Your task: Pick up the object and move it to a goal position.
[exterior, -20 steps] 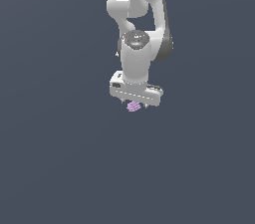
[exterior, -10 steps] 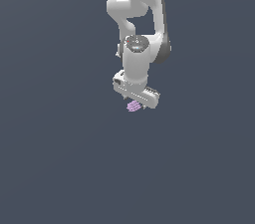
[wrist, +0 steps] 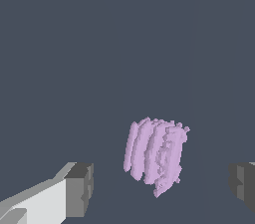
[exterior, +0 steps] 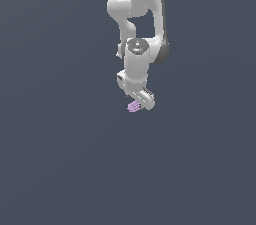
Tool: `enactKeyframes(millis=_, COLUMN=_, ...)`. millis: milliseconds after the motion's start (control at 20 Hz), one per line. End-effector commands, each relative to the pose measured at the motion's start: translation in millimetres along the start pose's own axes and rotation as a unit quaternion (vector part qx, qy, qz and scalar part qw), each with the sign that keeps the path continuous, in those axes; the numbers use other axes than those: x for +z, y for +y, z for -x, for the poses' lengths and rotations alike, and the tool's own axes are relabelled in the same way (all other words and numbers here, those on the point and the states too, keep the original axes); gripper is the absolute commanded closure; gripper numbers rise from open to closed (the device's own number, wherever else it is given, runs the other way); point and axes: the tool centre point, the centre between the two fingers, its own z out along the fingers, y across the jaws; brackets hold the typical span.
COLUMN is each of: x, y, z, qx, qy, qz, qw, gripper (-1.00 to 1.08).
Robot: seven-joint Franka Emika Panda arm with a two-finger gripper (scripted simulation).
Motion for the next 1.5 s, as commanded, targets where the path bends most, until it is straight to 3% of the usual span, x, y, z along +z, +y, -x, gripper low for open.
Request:
enactKeyframes(millis=0, x=4, y=5, z=4, qx=0.028, qy=0.001, qz=0.001, qw=0.9996, gripper=-0.92)
enactKeyframes(millis=550, x=14, y=15, z=13, qx=0.092, qy=0.002, qz=0.004, qw=0.9958, gripper=-0.92)
enactKeyframes(millis=950, x=19, y=16, z=13, qx=0.093, qy=0.002, qz=0.004, qw=0.9957, gripper=-0.92)
enactKeyframes(millis=1450, x=58, y=17, z=13, qx=0.095, qy=0.002, qz=0.004, qw=0.9955, gripper=-0.92)
